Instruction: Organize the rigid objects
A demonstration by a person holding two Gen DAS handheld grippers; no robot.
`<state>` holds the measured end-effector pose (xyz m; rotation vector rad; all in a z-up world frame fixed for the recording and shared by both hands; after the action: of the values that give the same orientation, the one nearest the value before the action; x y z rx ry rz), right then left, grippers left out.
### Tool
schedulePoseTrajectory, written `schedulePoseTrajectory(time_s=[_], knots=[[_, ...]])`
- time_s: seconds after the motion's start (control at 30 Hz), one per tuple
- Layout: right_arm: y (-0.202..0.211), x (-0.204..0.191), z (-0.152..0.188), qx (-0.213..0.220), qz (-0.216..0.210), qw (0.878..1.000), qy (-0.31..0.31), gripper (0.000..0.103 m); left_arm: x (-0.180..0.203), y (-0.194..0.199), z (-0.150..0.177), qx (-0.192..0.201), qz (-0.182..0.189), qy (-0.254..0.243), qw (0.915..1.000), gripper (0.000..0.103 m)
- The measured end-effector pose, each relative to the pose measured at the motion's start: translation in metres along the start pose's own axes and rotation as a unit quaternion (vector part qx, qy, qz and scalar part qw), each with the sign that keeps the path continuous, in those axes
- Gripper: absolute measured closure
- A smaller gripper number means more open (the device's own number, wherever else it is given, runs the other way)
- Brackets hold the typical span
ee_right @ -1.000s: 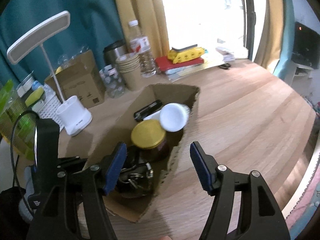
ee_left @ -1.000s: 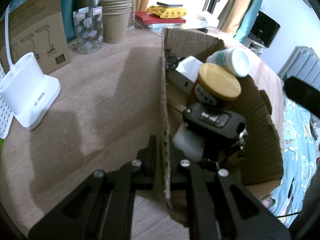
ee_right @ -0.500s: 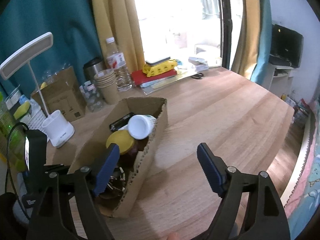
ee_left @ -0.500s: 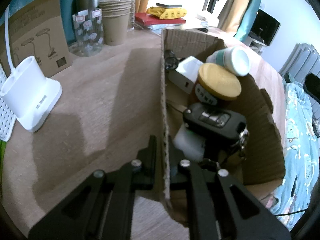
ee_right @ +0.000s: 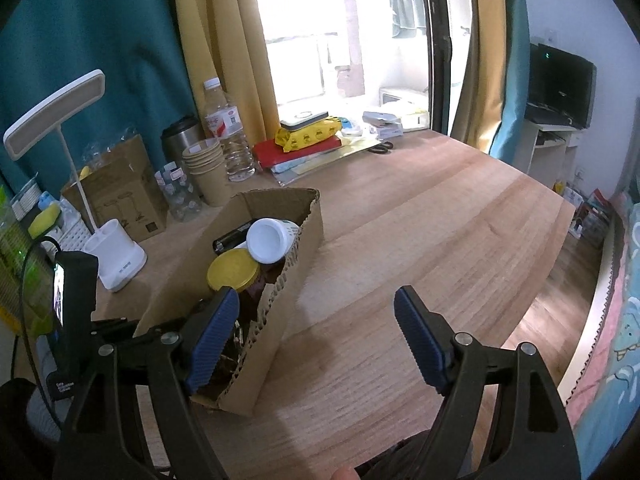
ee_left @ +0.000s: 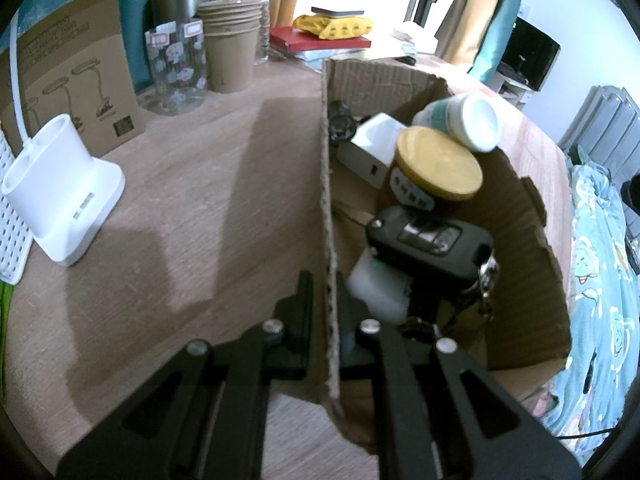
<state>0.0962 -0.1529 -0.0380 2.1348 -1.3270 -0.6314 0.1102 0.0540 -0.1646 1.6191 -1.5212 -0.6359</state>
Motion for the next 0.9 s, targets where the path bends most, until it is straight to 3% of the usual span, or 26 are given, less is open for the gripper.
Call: schedulePoseTrajectory(time_s=[0.27,0.37,0.6,0.63,0.7,0.77,0.9], knots=[[0.008,0.006,-0.001,0.008,0.005,1.0,-0.004,0.02,0.0,0.012,-0.005,0.016,0.0,-0.01,0.9998,0.093],[0.013,0.006,-0.003,0.014,0.003,1.0,-0.004,0.02,0.004,0.026,-0.005,0.032,-0.008,-0.021,0.9992,0.082],[0.034,0.003,-0.011,0.035,0.0,0.999,0.001,0.02,0.019,0.084,-0.011,0.107,-0.037,-0.05,0.9923,0.077],[0.037,0.002,-0.012,0.037,-0.001,0.999,0.001,0.02,0.022,0.091,-0.012,0.116,-0.038,-0.051,0.9912,0.07],[0.045,0.001,-0.013,0.045,-0.001,0.999,0.002,0.02,0.025,0.107,-0.014,0.137,-0.034,-0.05,0.9887,0.042],[0.054,0.0,-0.013,0.052,-0.002,0.999,0.003,0.02,0.029,0.125,-0.015,0.16,-0.026,-0.043,0.9859,0.036],[0.073,-0.004,-0.013,0.064,-0.003,0.998,0.004,0.02,0.035,0.152,-0.014,0.182,-0.022,-0.04,0.9822,0.034]])
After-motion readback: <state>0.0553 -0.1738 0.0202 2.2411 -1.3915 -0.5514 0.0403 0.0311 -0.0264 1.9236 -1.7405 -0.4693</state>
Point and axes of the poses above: each gripper's, at about its wrist camera, not at the fingertips, and y roughly against the way its jaws point, x to its right, z to its underside, the point moved 4 cm from there along -y, roughly the way its jaws point, and after that the axes turned 1 degree about -y, right-handed, at the moved point
